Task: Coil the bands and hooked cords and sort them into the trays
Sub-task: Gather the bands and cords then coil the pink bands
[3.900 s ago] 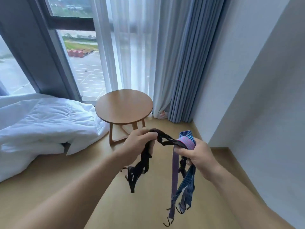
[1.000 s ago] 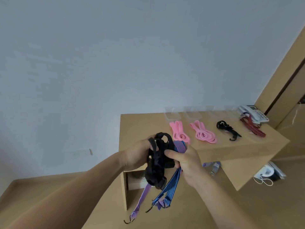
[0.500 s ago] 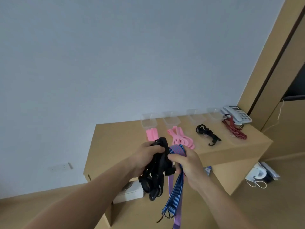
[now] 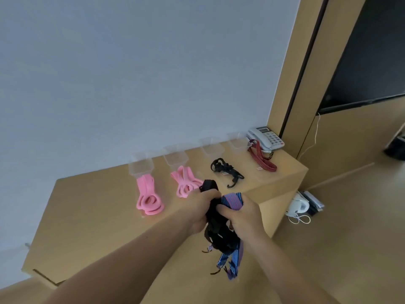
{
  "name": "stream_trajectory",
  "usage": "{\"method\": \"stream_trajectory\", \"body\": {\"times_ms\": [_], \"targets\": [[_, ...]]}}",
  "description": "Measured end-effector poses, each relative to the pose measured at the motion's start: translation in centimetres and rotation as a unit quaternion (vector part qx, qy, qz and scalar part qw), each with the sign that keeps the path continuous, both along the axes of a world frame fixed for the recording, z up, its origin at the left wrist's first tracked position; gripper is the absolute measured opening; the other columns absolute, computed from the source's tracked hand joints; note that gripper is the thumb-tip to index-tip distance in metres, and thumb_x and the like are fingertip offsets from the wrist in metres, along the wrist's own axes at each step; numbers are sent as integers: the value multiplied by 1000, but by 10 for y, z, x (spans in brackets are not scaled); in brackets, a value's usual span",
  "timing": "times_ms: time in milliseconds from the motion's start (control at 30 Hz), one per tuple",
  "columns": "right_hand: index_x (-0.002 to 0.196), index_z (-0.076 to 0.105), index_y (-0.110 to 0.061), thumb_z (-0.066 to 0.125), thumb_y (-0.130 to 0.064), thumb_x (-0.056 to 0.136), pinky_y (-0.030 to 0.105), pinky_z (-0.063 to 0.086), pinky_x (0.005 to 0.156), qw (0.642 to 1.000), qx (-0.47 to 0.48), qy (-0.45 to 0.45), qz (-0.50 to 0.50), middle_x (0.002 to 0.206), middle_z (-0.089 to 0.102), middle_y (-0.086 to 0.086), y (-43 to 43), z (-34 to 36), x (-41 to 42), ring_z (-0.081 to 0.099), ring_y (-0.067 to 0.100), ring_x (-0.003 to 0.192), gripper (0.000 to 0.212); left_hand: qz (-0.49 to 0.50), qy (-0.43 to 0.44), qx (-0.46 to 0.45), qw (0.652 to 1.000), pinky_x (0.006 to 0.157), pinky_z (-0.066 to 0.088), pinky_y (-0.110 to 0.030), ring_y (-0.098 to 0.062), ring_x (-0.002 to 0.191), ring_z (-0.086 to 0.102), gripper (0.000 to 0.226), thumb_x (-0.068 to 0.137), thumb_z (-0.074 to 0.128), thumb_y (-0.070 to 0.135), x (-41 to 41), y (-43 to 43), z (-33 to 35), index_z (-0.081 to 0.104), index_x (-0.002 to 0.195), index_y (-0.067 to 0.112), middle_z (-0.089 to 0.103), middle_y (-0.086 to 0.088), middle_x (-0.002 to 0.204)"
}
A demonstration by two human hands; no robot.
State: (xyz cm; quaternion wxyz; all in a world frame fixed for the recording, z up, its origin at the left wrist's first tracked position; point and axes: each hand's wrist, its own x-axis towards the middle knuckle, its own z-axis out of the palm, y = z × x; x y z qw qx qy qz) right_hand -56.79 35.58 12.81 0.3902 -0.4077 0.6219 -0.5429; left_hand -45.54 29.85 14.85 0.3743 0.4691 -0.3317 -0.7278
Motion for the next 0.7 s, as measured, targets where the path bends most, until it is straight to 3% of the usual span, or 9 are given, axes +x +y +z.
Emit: {"method": "stream_trajectory", "body": {"times_ms": [167, 367, 500, 600, 700], "targets": [[73, 60, -4, 80, -16, 76, 20, 42, 45, 999, 13, 0, -33, 53, 56, -5, -27, -12, -47, 53, 9, 46, 24, 4, -47, 44, 998, 59, 58, -36, -31, 73, 66, 26, 87, 63, 5, -35, -56, -21, 56, 110, -5, 63, -20, 93], [67, 53, -10, 78, -20, 79, 24, 35, 41, 996, 77, 26, -26, 46, 44, -4, -71, -29, -112, 41, 15, 38, 29, -19, -109, 66, 992, 48, 57, -38, -34, 69, 69, 19, 85, 67, 6, -76, -154, -52, 55, 99, 0, 65, -22, 92], [73, 54, -1, 75, -18, 81, 21, 33, 40, 992, 123, 38, 11, 46, 44, -2, -95, -38, -149, 39, 15, 37, 29, -4, -142, 97, 985, 56, 60, -45, -39, 82, 69, 20, 83, 71, 8, -107, -214, -84, 56, 96, 4, 66, -22, 97], [81, 56, 5, 76, -17, 81, 21, 33, 41, 988, 146, 32, 25, 48, 42, -2, -116, -42, -167, 39, 16, 40, 29, -20, -146, 113, 982, 50, 57, -40, -36, 80, 68, 19, 85, 69, 9, -127, -249, -104, 55, 97, 5, 66, -20, 95], [86, 55, 8, 76, -17, 81, 21, 34, 41, 984, 167, 36, 43, 49, 42, -3, -136, -49, -182, 40, 16, 40, 32, -14, -170, 117, 978, 63, 57, -42, -33, 84, 67, 18, 86, 69, 11, -143, -276, -122, 55, 98, 9, 66, -16, 96]]}}
